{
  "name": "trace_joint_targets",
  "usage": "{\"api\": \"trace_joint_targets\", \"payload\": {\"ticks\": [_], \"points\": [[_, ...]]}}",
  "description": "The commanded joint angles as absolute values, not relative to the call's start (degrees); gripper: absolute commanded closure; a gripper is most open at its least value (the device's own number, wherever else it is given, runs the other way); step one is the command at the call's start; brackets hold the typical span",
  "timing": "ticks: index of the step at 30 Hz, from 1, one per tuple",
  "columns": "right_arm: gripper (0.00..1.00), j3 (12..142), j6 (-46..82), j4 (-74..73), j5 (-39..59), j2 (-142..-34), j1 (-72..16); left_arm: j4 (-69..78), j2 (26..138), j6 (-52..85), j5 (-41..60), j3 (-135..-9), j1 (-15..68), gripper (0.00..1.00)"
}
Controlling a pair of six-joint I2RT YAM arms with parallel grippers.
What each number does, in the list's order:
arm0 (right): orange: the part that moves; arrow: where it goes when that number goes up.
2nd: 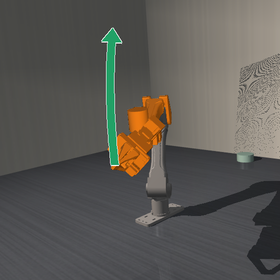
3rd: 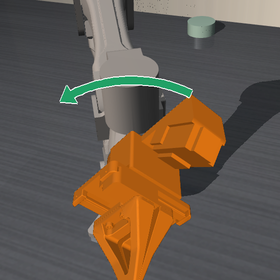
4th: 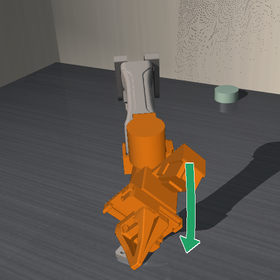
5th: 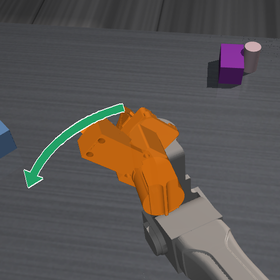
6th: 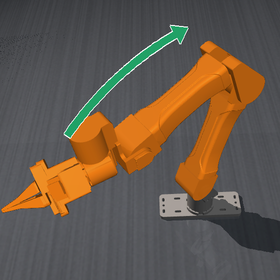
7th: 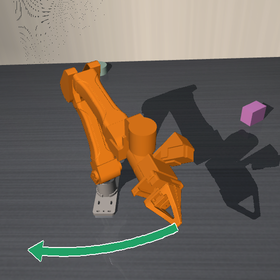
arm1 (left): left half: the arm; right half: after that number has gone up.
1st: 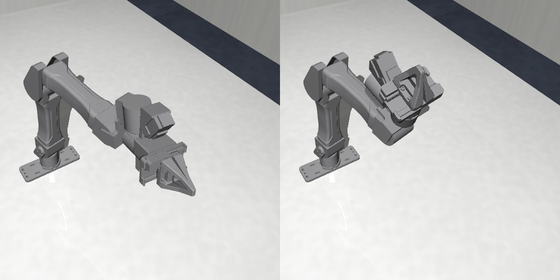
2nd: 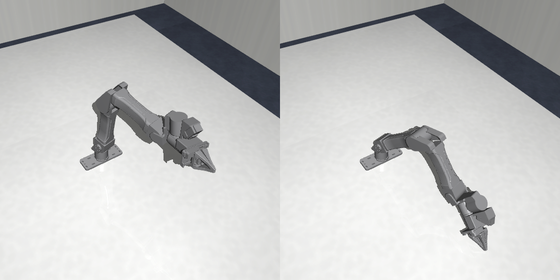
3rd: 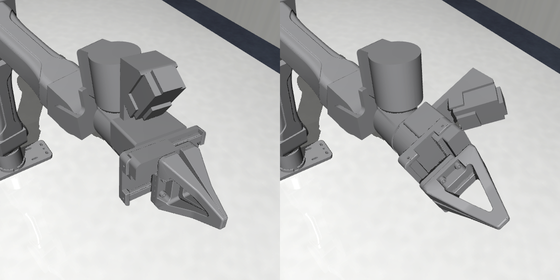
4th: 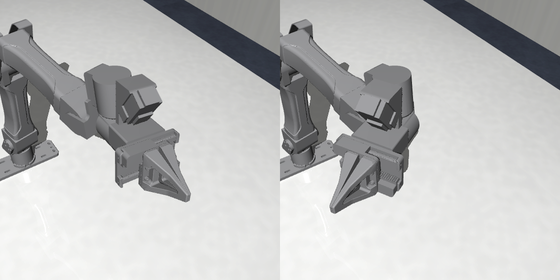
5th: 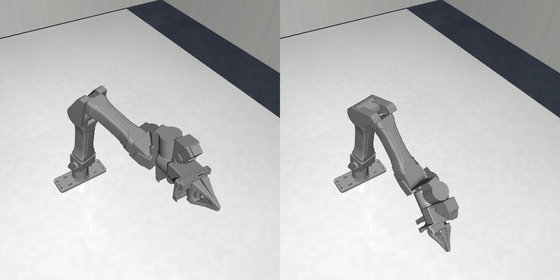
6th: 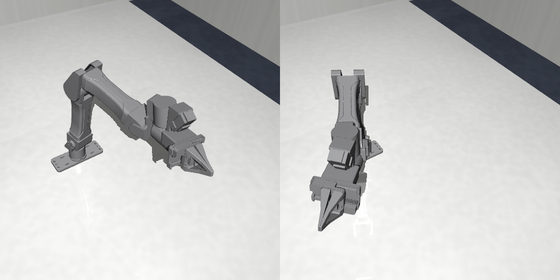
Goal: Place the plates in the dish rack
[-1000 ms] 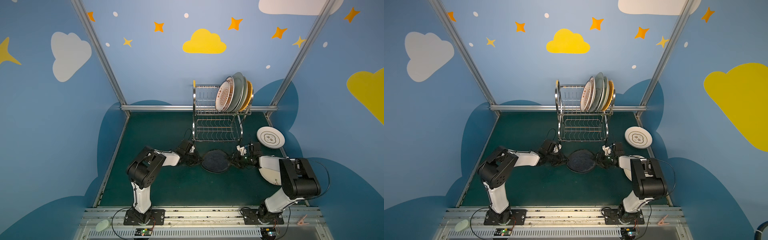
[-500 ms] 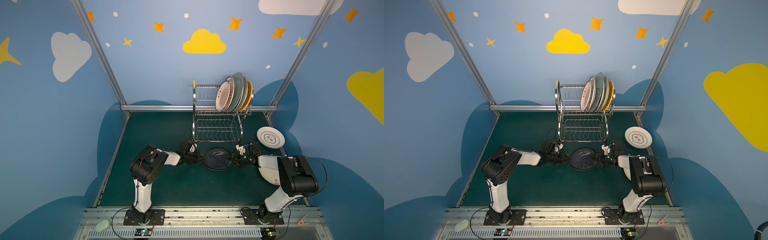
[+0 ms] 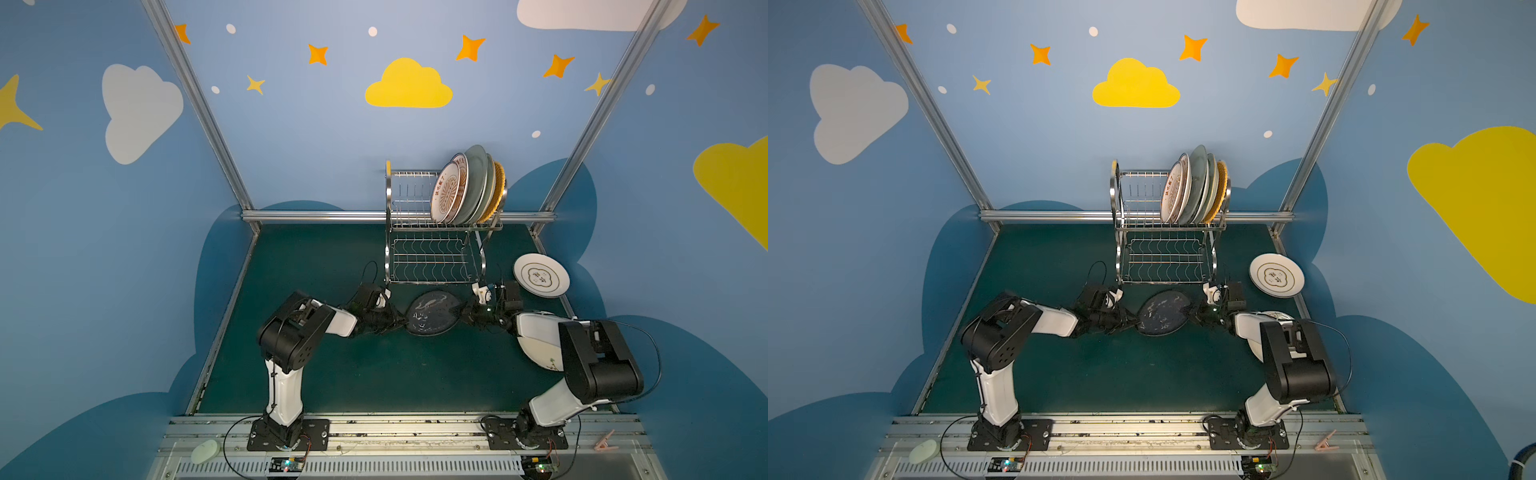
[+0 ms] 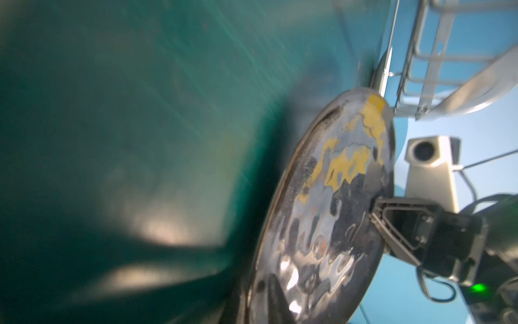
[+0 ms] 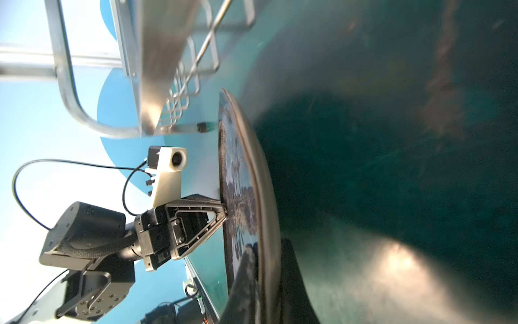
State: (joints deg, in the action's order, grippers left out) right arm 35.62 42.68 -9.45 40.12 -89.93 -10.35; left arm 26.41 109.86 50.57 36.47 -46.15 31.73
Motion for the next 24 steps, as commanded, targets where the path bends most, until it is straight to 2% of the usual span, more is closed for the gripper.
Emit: {"api": "trace_joint_targets", "payload": {"ticks": [1, 10, 16, 19, 24], "points": [[1.00, 32.77, 39.86, -0.39, 38.33, -85.23, -12.68, 22.20, 106.80, 49.66, 32.77, -42.43, 32.84, 0.70], [1.00, 34.75, 38.67, 14.50, 36.74, -70.67, -12.38, 19.69, 93.10, 49.92, 25.91, -34.86, 32.86, 0.47], [1.00, 38.21, 39.42, 22.10, 37.44, -65.15, -11.04, 10.66, 78.43, 45.92, 18.11, -32.99, 33.65, 0.37], [1.00, 42.23, 40.10, 25.74, 37.38, -63.49, -9.88, 8.12, 70.61, 39.48, 10.90, -33.05, 36.81, 0.27], [1.00, 46.10, 41.91, 30.92, 36.53, -61.29, -7.61, 12.24, 62.10, 24.33, -2.11, -32.00, 47.34, 0.10]]}}
